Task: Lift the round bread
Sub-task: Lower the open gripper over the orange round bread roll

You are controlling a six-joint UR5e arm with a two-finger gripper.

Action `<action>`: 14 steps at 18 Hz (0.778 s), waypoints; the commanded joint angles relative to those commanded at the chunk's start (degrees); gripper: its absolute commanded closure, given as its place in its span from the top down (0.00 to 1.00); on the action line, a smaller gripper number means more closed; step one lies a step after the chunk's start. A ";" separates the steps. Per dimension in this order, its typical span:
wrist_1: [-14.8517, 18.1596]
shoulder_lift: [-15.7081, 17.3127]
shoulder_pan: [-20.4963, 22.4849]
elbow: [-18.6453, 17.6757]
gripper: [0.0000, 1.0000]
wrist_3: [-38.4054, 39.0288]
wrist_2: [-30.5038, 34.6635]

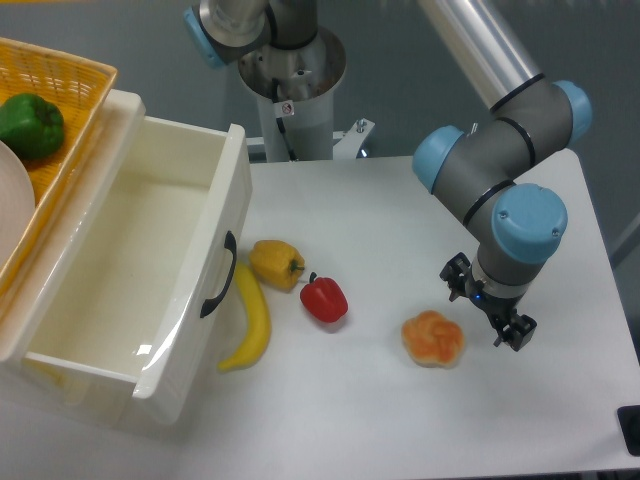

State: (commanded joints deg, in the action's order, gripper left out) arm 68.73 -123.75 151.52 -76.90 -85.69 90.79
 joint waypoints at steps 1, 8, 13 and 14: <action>0.00 -0.09 -0.09 -0.09 1.00 -0.09 0.00; -9.72 0.44 0.00 -8.06 1.00 0.70 -3.60; -13.97 0.70 -0.35 -12.74 1.00 0.88 -3.43; -14.06 0.70 -0.26 -13.18 1.00 0.79 -3.51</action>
State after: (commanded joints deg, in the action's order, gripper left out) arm 54.67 -123.05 151.26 -90.08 -84.90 87.28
